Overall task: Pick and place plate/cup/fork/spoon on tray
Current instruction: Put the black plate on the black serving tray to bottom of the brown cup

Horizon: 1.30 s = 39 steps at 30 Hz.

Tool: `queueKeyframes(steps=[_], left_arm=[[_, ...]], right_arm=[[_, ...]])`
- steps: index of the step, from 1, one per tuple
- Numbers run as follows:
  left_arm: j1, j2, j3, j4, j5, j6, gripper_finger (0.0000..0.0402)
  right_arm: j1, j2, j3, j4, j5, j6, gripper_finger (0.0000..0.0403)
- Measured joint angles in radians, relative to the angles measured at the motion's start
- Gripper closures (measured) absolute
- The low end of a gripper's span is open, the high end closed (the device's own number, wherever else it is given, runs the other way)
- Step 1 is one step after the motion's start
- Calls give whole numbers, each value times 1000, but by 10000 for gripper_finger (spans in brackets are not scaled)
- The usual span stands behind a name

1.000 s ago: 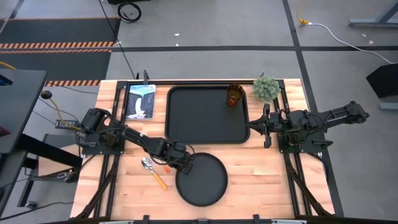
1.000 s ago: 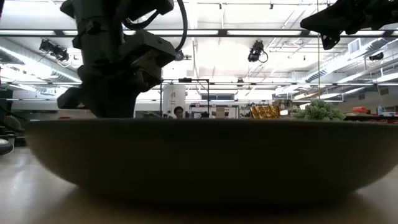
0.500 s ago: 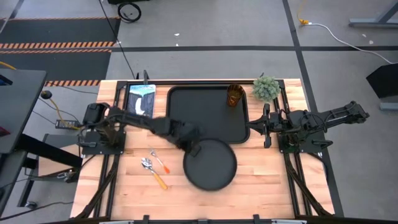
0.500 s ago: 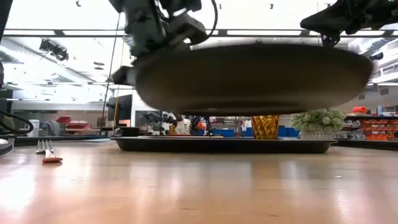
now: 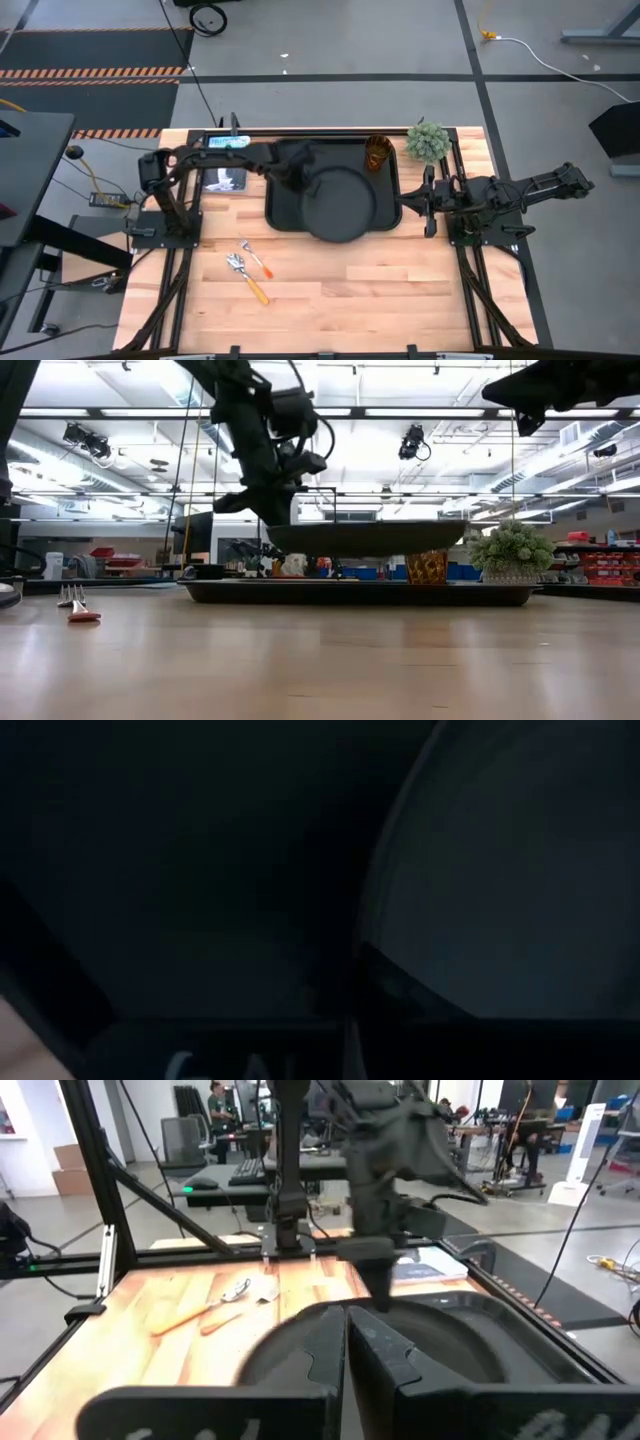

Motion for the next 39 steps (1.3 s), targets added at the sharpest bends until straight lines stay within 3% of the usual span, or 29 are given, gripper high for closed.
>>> queueKeyframes(steps=[12,23,32,39], left_arm=[[97,142,0,163,31,40,389],[108,157,0,193,5,41,382],[94,157,0,197,-40,44,304],[108,107,0,153,10,138,257]], right_arm=[[0,0,0,31,0,-14,380],[0,0,0,28,0,-11,380],[0,0,0,28,0,-11,380],[0,0,0,28,0,-10,380]])
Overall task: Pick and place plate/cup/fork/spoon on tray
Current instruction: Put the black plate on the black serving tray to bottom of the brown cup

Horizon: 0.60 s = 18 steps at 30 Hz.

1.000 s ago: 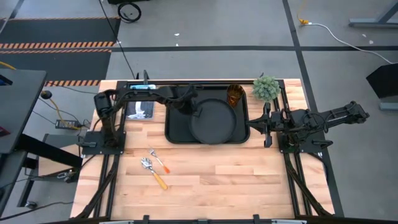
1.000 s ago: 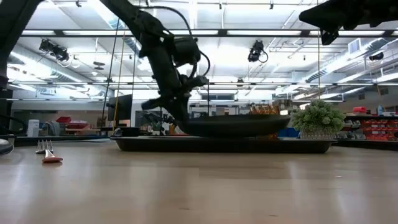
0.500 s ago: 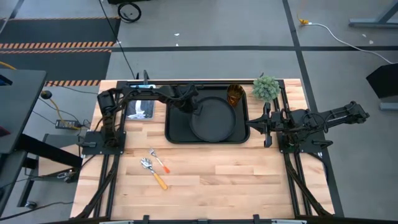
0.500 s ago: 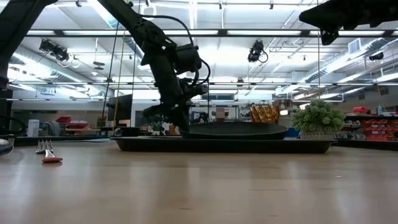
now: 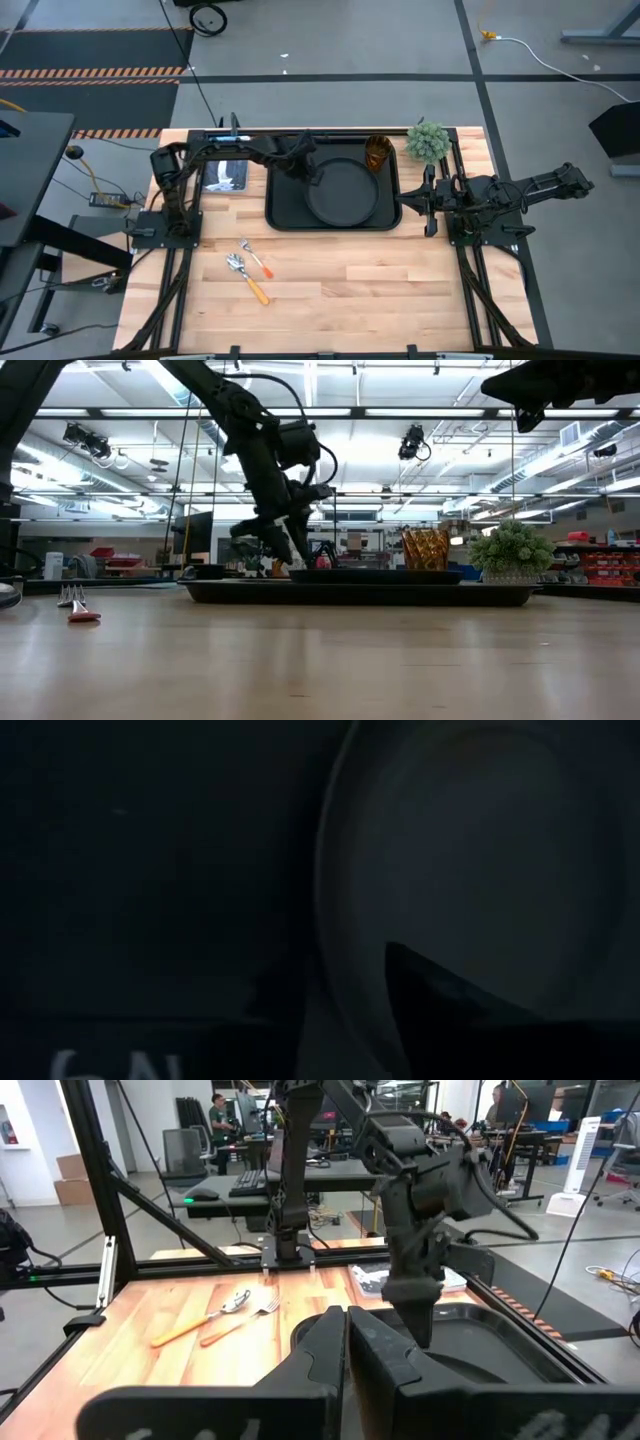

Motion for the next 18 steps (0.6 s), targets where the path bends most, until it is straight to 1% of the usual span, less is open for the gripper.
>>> queueKeyframes(steps=[4,7,10,18], left_arm=[[4,-41,0,-71,0,76,260],[-8,-57,1,-159,-3,172,266],[-38,-41,0,-224,-44,207,273],[-115,33,0,-176,-136,198,284]], right_arm=[[0,0,0,0,0,1,380],[0,0,0,-1,0,7,380],[0,0,0,-1,0,7,380],[0,0,0,-1,0,7,380]])
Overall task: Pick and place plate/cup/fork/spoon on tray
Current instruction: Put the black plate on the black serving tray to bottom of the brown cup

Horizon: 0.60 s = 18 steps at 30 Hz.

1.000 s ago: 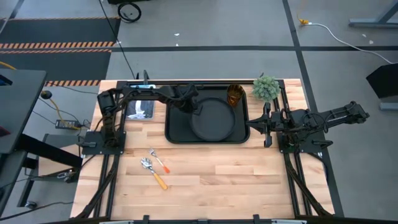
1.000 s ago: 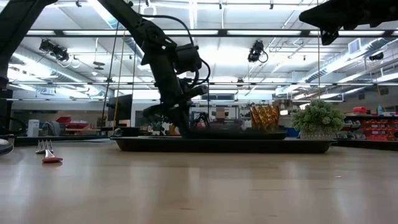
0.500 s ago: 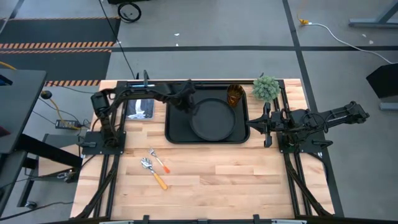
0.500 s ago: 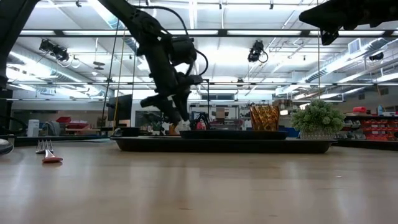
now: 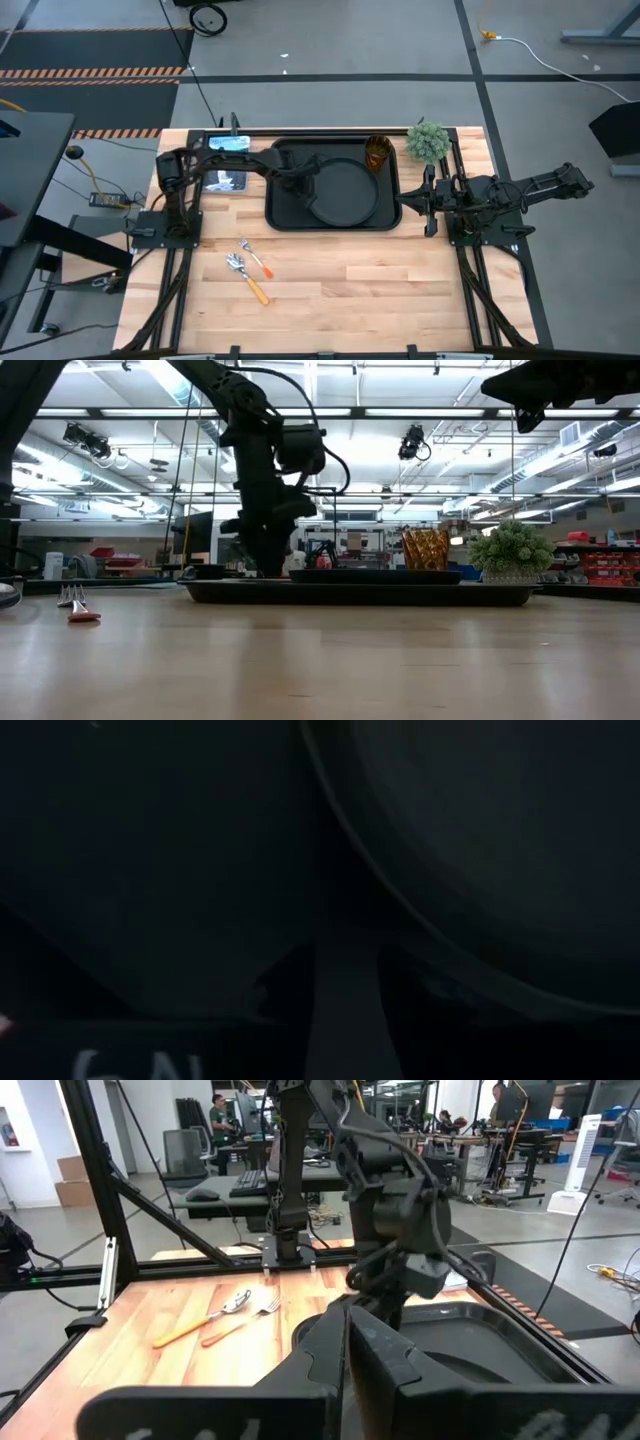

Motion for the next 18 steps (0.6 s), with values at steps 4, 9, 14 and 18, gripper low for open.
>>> queueKeyframes(steps=[4,9,14,18], left_arm=[[-9,29,0,36,-2,-23,285],[-22,31,0,129,-52,-19,285],[-28,32,0,203,-48,-17,285],[-36,39,0,233,-39,-17,285]], right_arm=[[0,0,0,0,0,0,380],[0,0,0,0,0,0,380],[0,0,0,0,0,0,380],[0,0,0,0,0,0,380]])
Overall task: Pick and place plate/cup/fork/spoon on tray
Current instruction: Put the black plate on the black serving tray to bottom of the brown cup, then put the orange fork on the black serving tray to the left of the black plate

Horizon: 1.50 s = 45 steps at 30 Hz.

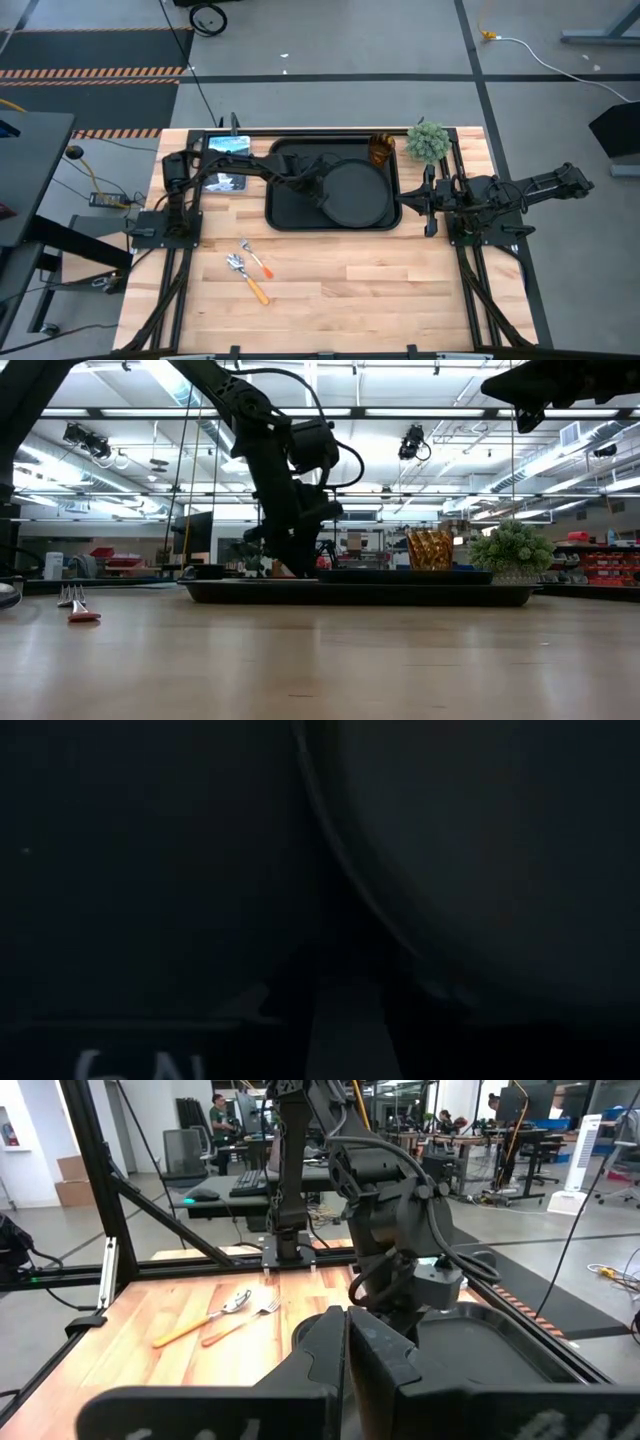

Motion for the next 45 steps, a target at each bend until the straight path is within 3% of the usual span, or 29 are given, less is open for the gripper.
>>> queueKeyframes(steps=[8,14,19,24,30,33,39,45], left_arm=[[-11,4,0,45,27,26,285],[-12,-85,0,-77,27,19,285],[-51,-165,1,-295,135,-189,285],[-176,-191,0,-476,279,-381,285],[-335,-189,-3,-563,287,-599,289],[-384,-189,-3,-565,246,-743,297],[-474,-189,-3,-591,44,-1045,305],[-577,-189,-8,-595,-65,-1284,303]], right_arm=[[0,0,0,0,0,0,380],[0,0,0,-1,0,-3,380],[0,0,0,-2,0,-3,380],[0,0,0,-2,0,-1,380],[0,0,0,3,0,-7,380],[0,0,0,17,0,-11,380],[3,10,0,9,-31,-10,380],[3,29,0,-9,-33,-26,380]])
